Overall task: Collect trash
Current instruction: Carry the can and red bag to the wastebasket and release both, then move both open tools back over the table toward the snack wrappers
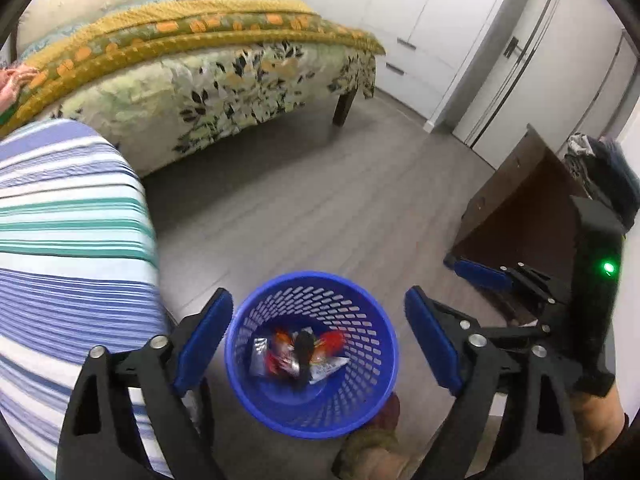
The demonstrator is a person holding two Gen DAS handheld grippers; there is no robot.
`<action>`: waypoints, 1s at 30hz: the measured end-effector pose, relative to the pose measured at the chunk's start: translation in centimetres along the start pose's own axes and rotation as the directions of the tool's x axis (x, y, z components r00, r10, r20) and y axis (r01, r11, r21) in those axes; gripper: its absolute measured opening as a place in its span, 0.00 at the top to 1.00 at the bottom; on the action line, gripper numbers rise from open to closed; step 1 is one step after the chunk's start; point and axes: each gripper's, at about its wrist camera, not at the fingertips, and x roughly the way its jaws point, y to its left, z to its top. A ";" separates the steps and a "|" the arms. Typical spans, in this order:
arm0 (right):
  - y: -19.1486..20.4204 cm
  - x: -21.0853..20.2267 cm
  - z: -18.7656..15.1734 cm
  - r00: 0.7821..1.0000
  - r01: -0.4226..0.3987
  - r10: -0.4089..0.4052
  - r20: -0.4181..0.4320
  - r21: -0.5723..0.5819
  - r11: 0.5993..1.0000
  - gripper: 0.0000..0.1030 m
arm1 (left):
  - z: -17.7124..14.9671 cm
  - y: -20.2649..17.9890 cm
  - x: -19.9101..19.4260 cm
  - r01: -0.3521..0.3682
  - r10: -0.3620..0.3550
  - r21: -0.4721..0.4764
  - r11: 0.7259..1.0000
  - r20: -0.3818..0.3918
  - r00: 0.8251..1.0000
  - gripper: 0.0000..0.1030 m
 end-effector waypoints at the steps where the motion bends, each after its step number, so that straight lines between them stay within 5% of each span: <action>1: 0.1 -0.2 0.1 1.000 0.003 -0.003 0.007 0.002 1.000 0.26 | -0.2 0.2 -0.9 -0.002 0.002 0.004 1.000 0.011 1.000 0.13; 5: 1.0 -1.3 0.6 0.999 0.022 -0.022 0.047 0.008 1.000 0.13 | -1.6 1.4 -4.7 -0.037 0.036 0.018 0.999 0.057 0.998 0.10; 12: 7.2 -2.4 1.2 0.994 0.011 -0.001 0.114 -0.087 0.996 0.12 | -6.7 8.0 -10.9 -0.184 0.188 -0.053 0.981 0.073 0.979 0.08; 22: 24.1 -2.4 0.3 0.976 -0.152 0.200 0.086 -0.384 0.911 0.11 | -13.3 20.5 -17.9 -0.460 0.472 -0.219 0.861 0.003 0.882 0.08; 30: 34.5 0.3 -0.2 0.971 -0.201 0.240 0.007 -0.523 0.828 0.11 | -14.9 25.2 -19.6 -0.472 0.481 -0.268 0.840 -0.034 0.876 0.07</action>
